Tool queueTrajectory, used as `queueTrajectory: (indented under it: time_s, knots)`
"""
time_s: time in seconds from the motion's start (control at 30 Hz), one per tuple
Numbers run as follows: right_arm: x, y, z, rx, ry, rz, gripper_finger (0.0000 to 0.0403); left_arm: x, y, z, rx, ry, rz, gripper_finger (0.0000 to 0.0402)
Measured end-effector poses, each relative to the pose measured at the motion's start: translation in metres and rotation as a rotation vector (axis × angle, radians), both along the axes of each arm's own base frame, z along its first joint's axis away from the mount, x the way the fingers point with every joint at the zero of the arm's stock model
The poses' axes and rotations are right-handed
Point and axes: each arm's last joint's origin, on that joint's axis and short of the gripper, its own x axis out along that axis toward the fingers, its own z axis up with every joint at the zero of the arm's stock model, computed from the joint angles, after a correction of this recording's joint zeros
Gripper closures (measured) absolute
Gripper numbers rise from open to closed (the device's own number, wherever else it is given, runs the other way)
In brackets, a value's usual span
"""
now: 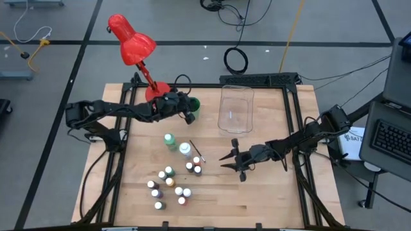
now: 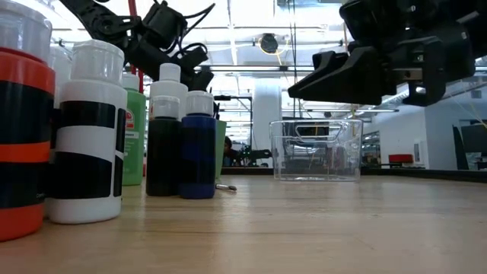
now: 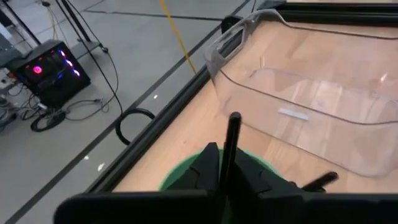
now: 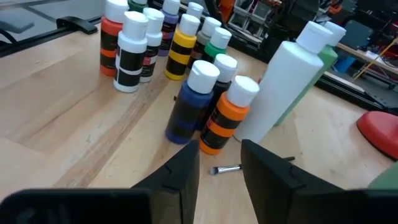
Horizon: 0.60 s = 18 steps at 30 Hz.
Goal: Pick & Place Paint Supplies
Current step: Put the gold paintbrush into the green cup, then put the silver paintbrush into the green cup
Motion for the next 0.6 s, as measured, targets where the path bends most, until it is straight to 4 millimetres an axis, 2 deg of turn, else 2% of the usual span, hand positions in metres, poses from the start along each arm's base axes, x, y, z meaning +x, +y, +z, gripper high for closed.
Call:
queueTrajectory:
  time_s: [0.17, 0.33, 0.47, 0.6]
  knots:
    - [0.0, 0.0, 0.0, 0.0, 0.003, 0.0, 0.0292, -0.003, -0.003, 0.008, 0.018, -0.011, -0.023, 0.0328]
    - [0.0, 0.0, -0.001, -0.002, 0.008, 0.001, 0.0295, -0.009, -0.01, 0.022, 0.041, -0.032, -0.047, 0.0295]
    - [0.0, 0.0, -0.001, 0.025, 0.012, -0.004, 0.0296, -0.025, -0.025, 0.041, 0.042, -0.027, -0.08, 0.0282]
    - [0.0, 0.0, -0.001, 0.045, 0.017, -0.01, 0.0293, -0.056, -0.051, 0.064, 0.008, -0.012, -0.138, 0.0283]
